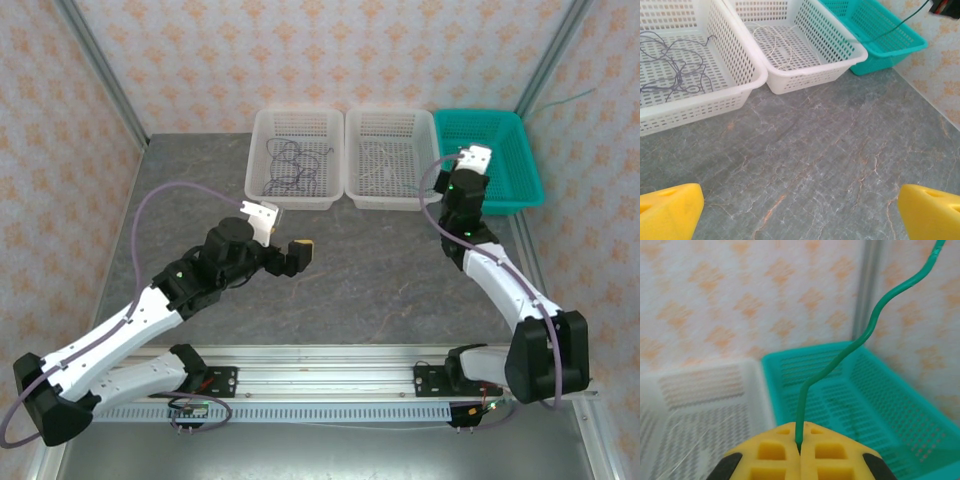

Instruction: Untangle the cables

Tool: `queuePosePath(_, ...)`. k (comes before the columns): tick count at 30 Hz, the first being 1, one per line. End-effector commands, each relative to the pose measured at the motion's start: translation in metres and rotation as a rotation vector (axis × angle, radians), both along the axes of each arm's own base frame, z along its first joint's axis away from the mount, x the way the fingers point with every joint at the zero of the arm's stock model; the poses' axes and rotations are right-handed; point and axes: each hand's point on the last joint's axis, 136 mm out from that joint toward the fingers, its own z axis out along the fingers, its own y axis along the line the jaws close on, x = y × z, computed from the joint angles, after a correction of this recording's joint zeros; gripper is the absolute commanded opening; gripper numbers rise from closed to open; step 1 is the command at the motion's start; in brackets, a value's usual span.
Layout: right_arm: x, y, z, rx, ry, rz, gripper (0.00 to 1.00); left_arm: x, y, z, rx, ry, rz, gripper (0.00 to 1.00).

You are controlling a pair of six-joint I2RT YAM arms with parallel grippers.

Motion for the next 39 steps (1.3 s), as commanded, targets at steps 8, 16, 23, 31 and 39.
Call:
queuePosePath(8, -0.009, -0.086, 0.034, -0.051, -0.297, -0.295, 0.0, 0.004, -0.008, 0.002, -0.035, 0.012, 0.001, 1.0)
queuePosePath(16, 0.041, -0.117, -0.039, -0.126, -0.052, -0.319, 0.0, 0.003, -0.006, 0.005, -0.054, 0.02, 0.011, 1.0)
queuePosePath(23, 0.083, -0.075, -0.125, -0.17, 0.433, 0.032, 0.0, 0.003, 0.005, 0.002, -0.035, 0.013, 0.053, 1.0)
queuePosePath(31, 0.079, -0.064, -0.193, -0.167, 0.885, 0.149, 0.0, 0.008, -0.008, 0.003, -0.052, 0.024, 0.025, 1.0)
queuePosePath(39, 0.094, -0.051, -0.148, -0.123, 0.78, 0.089, 0.62, 0.006, 0.001, 0.01, -0.054, -0.006, 0.051, 1.0)
